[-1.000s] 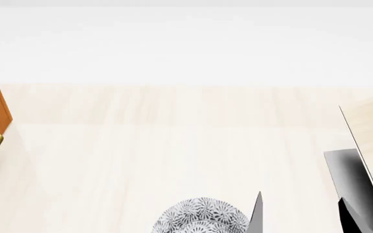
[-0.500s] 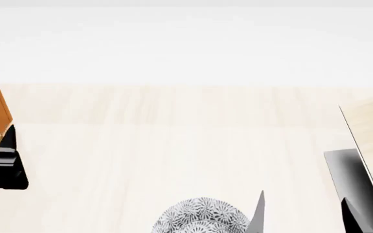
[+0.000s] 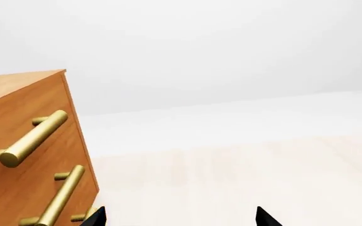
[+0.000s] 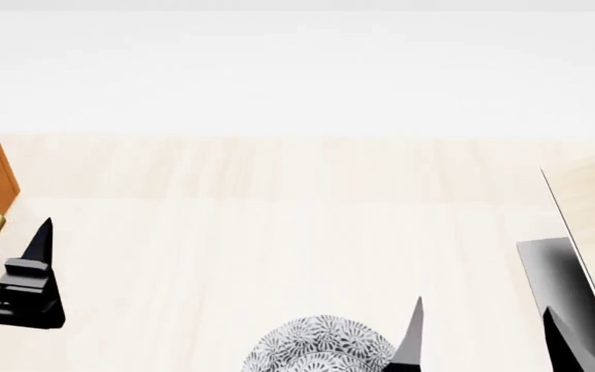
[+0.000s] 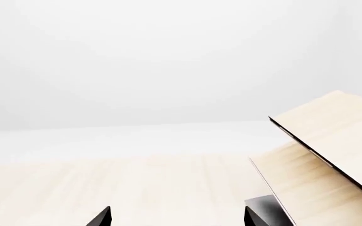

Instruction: Close the top drawer of the cabinet and put the bowl on top of it.

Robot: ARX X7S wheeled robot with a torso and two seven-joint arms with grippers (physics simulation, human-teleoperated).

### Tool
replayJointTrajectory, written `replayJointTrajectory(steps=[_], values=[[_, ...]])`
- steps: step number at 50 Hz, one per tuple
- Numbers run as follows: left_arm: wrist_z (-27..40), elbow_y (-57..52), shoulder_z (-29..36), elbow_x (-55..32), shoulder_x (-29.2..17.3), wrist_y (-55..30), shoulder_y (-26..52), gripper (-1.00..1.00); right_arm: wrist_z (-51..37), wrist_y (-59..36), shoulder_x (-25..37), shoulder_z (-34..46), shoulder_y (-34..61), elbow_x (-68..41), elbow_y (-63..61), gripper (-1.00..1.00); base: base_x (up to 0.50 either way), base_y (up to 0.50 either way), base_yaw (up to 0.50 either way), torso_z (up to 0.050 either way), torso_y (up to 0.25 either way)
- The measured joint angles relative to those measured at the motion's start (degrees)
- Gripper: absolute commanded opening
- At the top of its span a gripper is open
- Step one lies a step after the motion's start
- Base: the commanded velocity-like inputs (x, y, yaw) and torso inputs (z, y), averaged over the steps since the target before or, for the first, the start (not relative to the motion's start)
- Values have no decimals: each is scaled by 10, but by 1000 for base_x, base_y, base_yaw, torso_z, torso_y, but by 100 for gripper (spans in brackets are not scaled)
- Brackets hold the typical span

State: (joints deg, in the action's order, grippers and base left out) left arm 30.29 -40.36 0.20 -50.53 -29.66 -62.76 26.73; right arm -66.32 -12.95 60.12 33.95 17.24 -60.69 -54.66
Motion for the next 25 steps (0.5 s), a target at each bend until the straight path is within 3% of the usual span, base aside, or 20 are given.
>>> replayJointTrajectory(steps=[16, 25], values=[[-6, 6, 15, -39, 5, -31, 37, 100, 15, 12, 4, 0, -10, 3, 8, 100, 0, 0, 0, 0, 0], [-18, 47, 31, -70, 17, -62, 95, 100, 5, -9, 9, -4, 30, -45, 1, 100, 0, 0, 0, 0, 0]])
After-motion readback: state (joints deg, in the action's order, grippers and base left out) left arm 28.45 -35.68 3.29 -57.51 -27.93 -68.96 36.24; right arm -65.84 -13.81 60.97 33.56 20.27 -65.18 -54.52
